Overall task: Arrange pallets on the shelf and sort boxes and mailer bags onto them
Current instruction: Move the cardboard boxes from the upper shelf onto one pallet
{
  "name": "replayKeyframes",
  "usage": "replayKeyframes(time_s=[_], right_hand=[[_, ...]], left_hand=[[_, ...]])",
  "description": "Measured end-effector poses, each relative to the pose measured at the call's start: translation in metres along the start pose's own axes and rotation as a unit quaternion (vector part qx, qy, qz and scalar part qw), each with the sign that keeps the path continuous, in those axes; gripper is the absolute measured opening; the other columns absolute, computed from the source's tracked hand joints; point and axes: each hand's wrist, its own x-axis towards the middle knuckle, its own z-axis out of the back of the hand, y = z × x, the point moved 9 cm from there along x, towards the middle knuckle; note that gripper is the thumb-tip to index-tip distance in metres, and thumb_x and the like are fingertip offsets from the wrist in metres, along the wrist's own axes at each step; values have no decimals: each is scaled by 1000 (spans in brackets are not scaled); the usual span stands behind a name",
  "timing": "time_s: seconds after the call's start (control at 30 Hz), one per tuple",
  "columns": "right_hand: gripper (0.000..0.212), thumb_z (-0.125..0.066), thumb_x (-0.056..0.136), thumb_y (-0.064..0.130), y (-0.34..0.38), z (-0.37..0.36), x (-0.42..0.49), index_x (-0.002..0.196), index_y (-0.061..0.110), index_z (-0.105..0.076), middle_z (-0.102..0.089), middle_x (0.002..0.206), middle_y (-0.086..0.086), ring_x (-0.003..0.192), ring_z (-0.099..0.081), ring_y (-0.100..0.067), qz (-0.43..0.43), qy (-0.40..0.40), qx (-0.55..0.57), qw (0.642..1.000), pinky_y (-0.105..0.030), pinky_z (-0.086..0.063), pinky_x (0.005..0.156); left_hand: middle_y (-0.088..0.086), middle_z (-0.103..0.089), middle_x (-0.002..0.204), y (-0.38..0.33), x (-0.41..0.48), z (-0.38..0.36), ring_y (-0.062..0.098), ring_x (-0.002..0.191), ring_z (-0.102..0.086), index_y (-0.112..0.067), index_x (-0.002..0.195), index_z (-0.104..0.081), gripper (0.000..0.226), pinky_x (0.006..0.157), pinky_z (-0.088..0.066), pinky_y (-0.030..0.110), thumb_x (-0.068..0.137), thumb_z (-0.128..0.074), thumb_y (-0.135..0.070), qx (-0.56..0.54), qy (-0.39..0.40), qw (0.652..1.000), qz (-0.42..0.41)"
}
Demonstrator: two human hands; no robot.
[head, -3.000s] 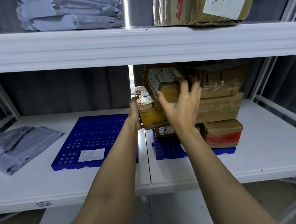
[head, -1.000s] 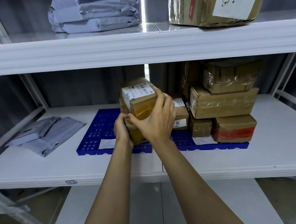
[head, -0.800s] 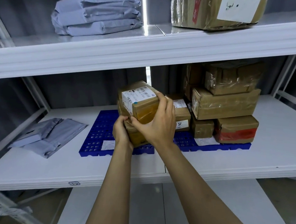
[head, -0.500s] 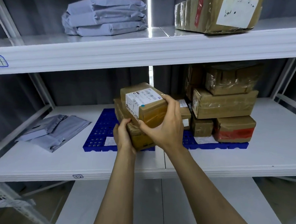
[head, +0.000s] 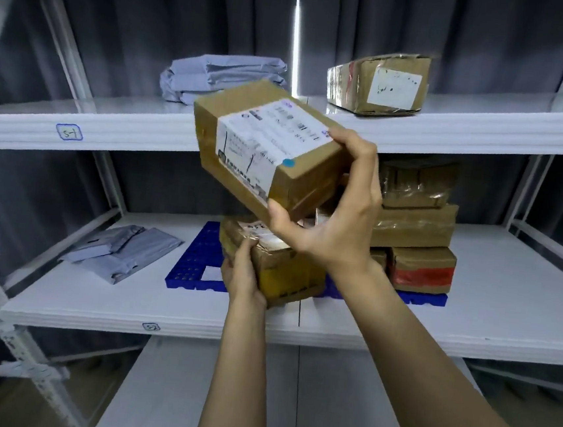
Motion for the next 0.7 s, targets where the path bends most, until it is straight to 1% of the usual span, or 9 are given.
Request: replayKeyframes(time_s=[0.07,0.17,0.27,0.4,0.47,0.53,0.6,0.67,0.7], right_hand=[[83,-76,65,44,5,5,21,125,-5,-45,-52,120,-16,110,-53,-21,-6,-32,-13,999,-31,-50,88],[83,-74,67,52,1,2,50,131,7,-46,-51,126,-9,113,-51,-14,-37,-55,-73,995,-24,-49,89],[84,-68,68,59,-11,-10,68,136,15,-43,-48,129,-8,114,-50,-18,-56,-45,-144,987,-29,-50,87],[92,-65,71,64,-32,-29,85,145,18,-33,-40,137,-12,122,-46,-25,-84,-26,-213,973,-33,-47,92],[96,-61,74,67,-42,-39,93,149,20,-26,-35,142,-13,129,-40,-27,-106,-12,-244,964,-36,-45,97],[95,-58,77,68,-48,-47,97,151,21,-22,-29,149,-16,137,-30,-30,-123,8,-269,955,-41,-40,105],[90,-56,80,67,-47,-51,95,151,20,-25,-26,152,-17,140,-25,-32,-117,9,-277,954,-42,-33,111],[81,-59,82,59,-40,-47,84,146,15,-37,-31,150,-18,138,-29,-33,-81,-35,-246,965,-42,-31,111],[75,-63,83,53,-34,-41,75,142,11,-44,-37,146,-20,135,-34,-33,-56,-70,-217,972,-41,-33,110]], left_hand=[[6,-67,115,-2,-4,-6,29,99,-65,-26,132,-52,71,86,-55,51,67,-75,-44,-6,12,1000,1],[7,-70,111,-7,-10,-13,31,96,-68,-26,127,-56,78,80,-55,58,54,-78,-44,-16,37,999,1],[7,-71,108,-10,-7,-12,34,94,-69,-29,123,-58,81,77,-53,64,47,-79,-46,-14,40,999,8],[7,-72,105,-14,3,-3,35,93,-69,-29,120,-59,71,78,-51,66,54,-78,-45,-9,23,1000,16],[7,-72,104,-16,7,-2,35,93,-69,-28,118,-60,69,77,-51,67,54,-78,-44,-5,28,999,17],[8,-73,103,-18,13,-1,35,93,-69,-27,116,-62,62,77,-52,66,58,-76,-45,7,30,999,12],[8,-74,101,-21,19,1,34,93,-69,-26,112,-65,50,78,-53,64,66,-70,-44,19,34,999,3],[8,-74,99,-22,22,1,32,93,-69,-24,110,-68,40,79,-54,59,74,-64,-41,24,48,999,6],[8,-74,98,-22,22,0,32,92,-69,-23,110,-68,39,79,-55,55,76,-61,-40,22,56,998,12]])
